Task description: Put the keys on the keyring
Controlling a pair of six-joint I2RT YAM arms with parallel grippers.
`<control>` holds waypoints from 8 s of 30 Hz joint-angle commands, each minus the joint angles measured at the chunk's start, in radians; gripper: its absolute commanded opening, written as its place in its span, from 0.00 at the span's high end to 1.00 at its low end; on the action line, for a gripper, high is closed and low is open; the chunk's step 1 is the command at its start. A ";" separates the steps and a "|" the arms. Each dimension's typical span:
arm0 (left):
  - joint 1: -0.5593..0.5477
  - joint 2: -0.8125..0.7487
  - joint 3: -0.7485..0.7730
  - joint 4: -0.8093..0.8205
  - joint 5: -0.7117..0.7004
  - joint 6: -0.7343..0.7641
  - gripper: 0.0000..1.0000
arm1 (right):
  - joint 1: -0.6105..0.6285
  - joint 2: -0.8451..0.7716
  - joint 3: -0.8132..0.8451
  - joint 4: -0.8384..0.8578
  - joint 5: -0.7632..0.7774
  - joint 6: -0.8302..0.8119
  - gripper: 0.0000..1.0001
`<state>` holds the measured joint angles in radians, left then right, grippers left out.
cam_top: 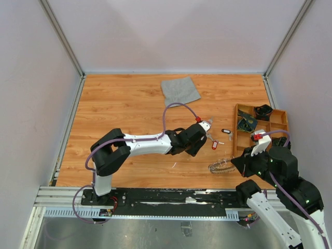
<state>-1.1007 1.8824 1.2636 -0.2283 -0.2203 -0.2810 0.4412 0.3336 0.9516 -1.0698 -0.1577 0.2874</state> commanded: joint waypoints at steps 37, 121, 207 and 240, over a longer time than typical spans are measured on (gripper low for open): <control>0.035 0.030 0.000 0.031 0.029 0.049 0.97 | -0.013 0.000 -0.019 0.043 -0.027 -0.020 0.97; 0.056 -1.088 -0.254 -0.004 0.174 0.445 0.99 | 0.422 0.711 0.357 0.477 -0.381 -0.508 0.99; 0.053 -0.980 0.041 -0.259 0.548 0.646 1.00 | 0.442 0.664 0.447 0.657 -0.534 -0.398 1.00; 0.054 -0.994 0.020 -0.204 0.504 0.608 1.00 | 0.442 0.590 0.252 1.038 -0.464 -0.200 1.00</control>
<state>-1.0485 0.9062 1.2846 -0.4709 0.2832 0.3424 0.8711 0.9504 1.2228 -0.1688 -0.6712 0.0372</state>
